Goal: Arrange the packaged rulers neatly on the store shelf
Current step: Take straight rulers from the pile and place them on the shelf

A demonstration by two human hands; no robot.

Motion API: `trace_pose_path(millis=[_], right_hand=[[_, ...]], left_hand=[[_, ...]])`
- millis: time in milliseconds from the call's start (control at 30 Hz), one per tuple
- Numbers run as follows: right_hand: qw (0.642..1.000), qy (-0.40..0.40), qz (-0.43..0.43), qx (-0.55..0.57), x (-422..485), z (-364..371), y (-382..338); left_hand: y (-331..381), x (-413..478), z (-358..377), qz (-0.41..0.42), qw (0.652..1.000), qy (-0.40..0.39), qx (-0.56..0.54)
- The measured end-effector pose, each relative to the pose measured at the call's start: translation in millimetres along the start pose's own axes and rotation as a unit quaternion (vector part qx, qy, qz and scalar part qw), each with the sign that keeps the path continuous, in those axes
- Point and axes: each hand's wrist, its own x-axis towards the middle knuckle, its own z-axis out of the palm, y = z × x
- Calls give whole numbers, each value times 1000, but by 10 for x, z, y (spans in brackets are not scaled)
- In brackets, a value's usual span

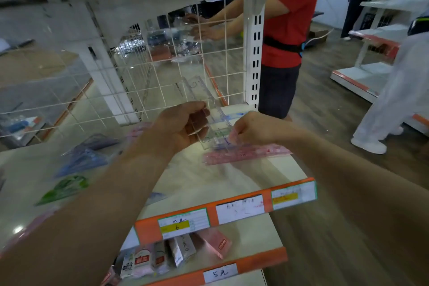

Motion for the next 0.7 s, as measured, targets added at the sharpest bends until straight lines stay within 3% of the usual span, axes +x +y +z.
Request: trace_pose_path(millis=[100, 233, 367, 633, 700], right_hand=[[992, 56, -9, 113, -36, -135, -21], [933, 67, 12, 352, -113, -225, -113], [942, 70, -22, 328, -133, -216, -161], [939, 101, 7, 329, -124, -407, -33], [954, 99, 19, 284, -108, -424, 30]], left_hand=[[-3, -43, 14, 1, 1000, -7, -5], [-35, -34, 66, 1, 1000, -15, -15], [-49, 3, 95, -6, 999, -34, -22], [8, -12, 24, -6, 999, -18, -42], [-1, 1, -24, -8, 999, -4, -45]])
